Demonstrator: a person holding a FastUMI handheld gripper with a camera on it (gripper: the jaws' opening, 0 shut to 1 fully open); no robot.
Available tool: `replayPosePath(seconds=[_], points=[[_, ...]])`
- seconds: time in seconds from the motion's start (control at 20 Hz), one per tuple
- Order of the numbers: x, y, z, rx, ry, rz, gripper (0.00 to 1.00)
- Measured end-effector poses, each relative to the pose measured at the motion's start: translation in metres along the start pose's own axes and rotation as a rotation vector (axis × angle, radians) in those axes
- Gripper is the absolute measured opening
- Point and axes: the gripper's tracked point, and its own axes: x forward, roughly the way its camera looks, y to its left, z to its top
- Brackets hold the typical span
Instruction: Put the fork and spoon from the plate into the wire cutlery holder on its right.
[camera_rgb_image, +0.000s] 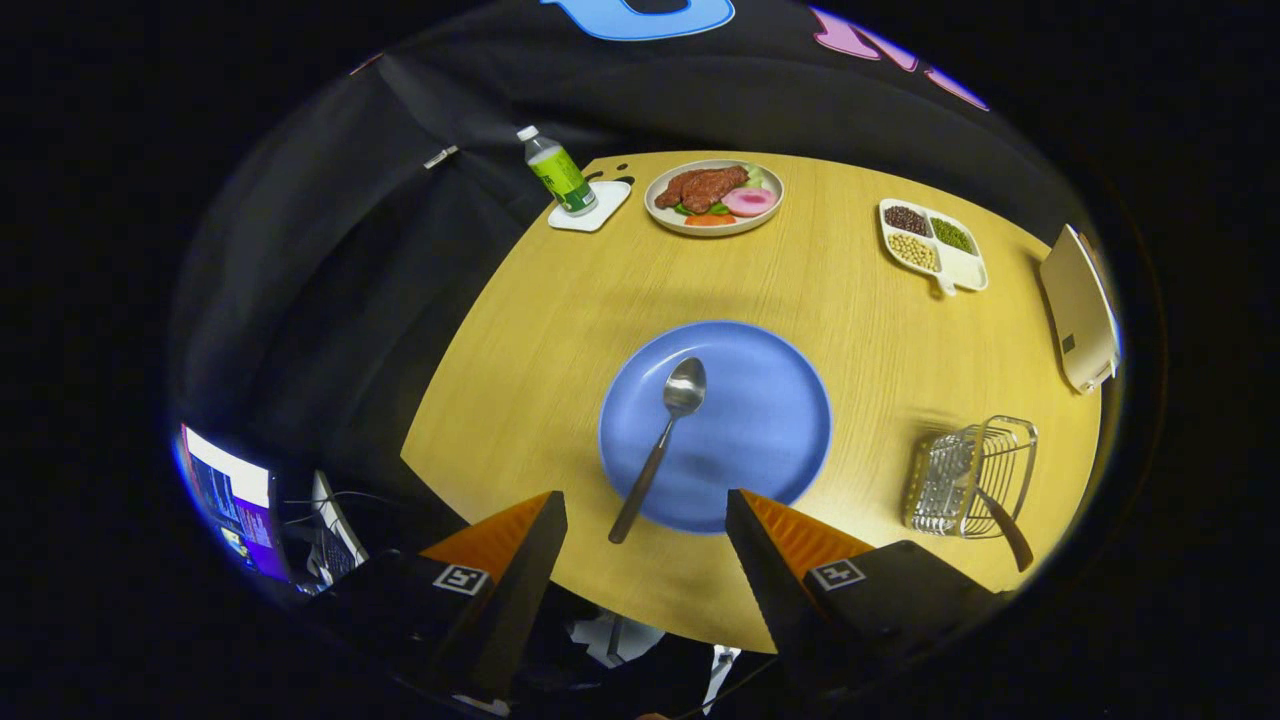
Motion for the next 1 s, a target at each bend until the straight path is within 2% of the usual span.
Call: replayPosePath(seconds=[0.15,0.35,0.5,0.7,0.8,0.85,0.95,1.0], points=[[0.031,-0.010,-0.005,0.036,0.039,-0.057,1.00],[0.065,-0.013,-0.011,0.144,0.093,-0.074,0.99],[0.084,-0.015,-0.017,0.179,0.125,-0.088,0.98],[0.096,-0.005,-0.026,0.261,0.159,-0.059,0.79],[0.101,-0.007,-0.029,0.275,0.175,-0.064,0.76],[0.102,-0.009,-0.032,0.285,0.184,-0.074,0.64],[0.103,-0.010,-0.036,0.322,0.205,-0.065,0.56],[0.104,-0.011,-0.040,0.340,0.217,-0.066,0.46]])
